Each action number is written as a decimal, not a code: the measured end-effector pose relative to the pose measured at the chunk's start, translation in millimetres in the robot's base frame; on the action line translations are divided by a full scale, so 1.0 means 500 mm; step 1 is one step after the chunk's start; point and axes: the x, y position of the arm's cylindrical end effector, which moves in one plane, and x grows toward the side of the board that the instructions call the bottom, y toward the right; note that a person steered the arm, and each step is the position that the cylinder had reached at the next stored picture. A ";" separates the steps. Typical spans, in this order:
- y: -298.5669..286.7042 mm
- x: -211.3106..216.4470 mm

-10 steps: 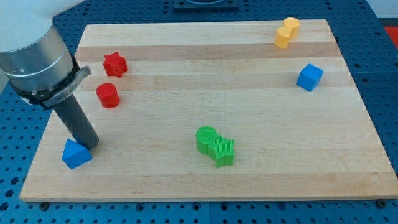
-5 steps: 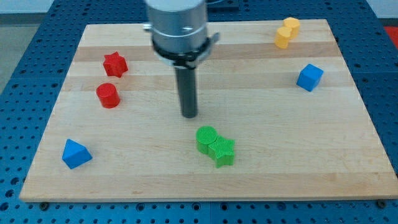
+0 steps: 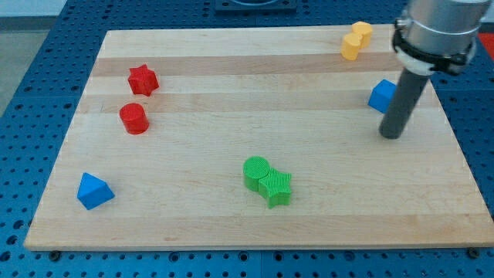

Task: Move the blue cube closer to the blue triangle

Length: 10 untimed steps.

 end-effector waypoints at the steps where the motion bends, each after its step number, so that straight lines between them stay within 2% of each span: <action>1: 0.057 -0.013; 5: 0.084 -0.143; 6: 0.068 -0.144; 10: -0.126 -0.140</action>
